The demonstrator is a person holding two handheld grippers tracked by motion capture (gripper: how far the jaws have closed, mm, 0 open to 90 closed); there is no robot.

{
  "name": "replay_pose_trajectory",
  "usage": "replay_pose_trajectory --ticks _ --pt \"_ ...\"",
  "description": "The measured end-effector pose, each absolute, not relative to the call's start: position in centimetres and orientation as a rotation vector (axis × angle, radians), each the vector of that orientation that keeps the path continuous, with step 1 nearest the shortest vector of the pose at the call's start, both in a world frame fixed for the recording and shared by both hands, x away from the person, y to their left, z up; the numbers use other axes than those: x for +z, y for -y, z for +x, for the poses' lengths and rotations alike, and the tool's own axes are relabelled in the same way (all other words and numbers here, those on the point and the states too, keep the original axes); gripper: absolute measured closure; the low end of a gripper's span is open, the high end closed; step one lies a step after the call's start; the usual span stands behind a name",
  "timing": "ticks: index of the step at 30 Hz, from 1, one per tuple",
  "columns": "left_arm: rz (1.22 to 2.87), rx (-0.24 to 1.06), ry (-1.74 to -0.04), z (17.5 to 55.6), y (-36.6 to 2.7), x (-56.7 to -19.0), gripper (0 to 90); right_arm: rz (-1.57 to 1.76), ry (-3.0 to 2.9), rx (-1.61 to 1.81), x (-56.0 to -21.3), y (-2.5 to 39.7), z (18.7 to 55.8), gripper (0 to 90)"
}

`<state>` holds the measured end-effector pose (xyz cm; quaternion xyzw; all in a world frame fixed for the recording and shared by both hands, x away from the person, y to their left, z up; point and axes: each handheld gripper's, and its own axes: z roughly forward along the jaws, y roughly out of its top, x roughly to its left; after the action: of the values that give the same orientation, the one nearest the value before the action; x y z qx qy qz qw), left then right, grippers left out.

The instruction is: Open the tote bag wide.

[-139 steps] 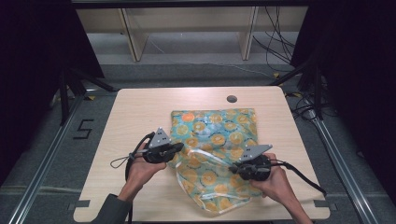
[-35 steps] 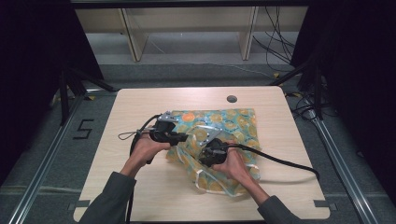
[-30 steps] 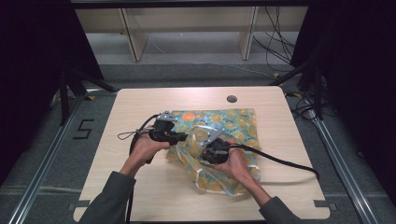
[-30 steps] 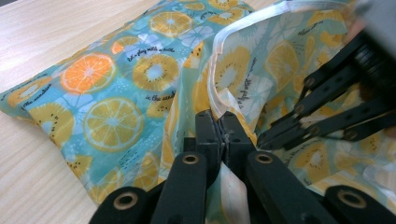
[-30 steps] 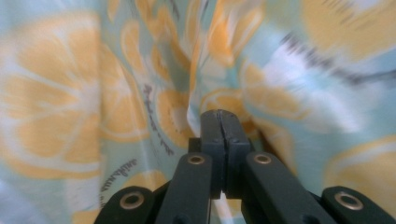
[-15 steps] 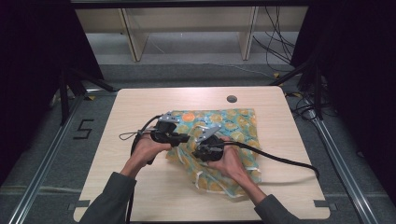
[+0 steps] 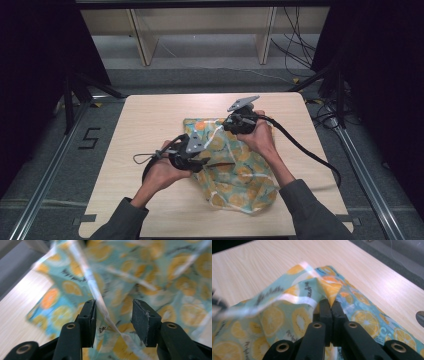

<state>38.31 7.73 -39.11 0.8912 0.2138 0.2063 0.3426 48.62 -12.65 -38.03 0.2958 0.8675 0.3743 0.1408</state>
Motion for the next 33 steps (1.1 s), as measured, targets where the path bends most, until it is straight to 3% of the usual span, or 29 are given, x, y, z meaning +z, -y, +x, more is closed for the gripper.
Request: replay_pose_trajectory --ticks 4,10,15,20,22,27,33 --pt "2.379 0.460 -0.571 39.9 -5.7 -41.5 48.7 0.837 -2.539 1.009 -39.0 12.3 49.5 90.0" --pt "2.514 0.553 -0.572 41.7 -4.7 -45.0 45.0 0.912 -2.545 0.966 -40.3 12.5 50.3 90.0" --pt "2.416 0.648 -0.504 40.1 -4.1 -43.7 43.2 0.985 -2.553 0.945 -40.8 13.0 50.5 90.0" --pt "2.364 0.500 -0.438 38.8 -2.7 -41.8 46.0 0.949 -2.568 0.979 -40.9 13.2 50.6 90.0" --pt "2.428 0.412 -0.480 39.7 -2.3 -42.7 46.2 0.923 -2.563 0.979 -40.9 13.3 50.7 90.0" --pt "2.526 0.498 -0.612 42.8 -3.5 -45.3 43.2 0.958 -2.555 1.003 -41.0 13.3 50.2 90.0" --pt "2.550 0.514 -0.604 43.4 -4.7 -46.5 37.6 0.965 -2.597 0.986 -41.1 14.0 50.6 88.3"
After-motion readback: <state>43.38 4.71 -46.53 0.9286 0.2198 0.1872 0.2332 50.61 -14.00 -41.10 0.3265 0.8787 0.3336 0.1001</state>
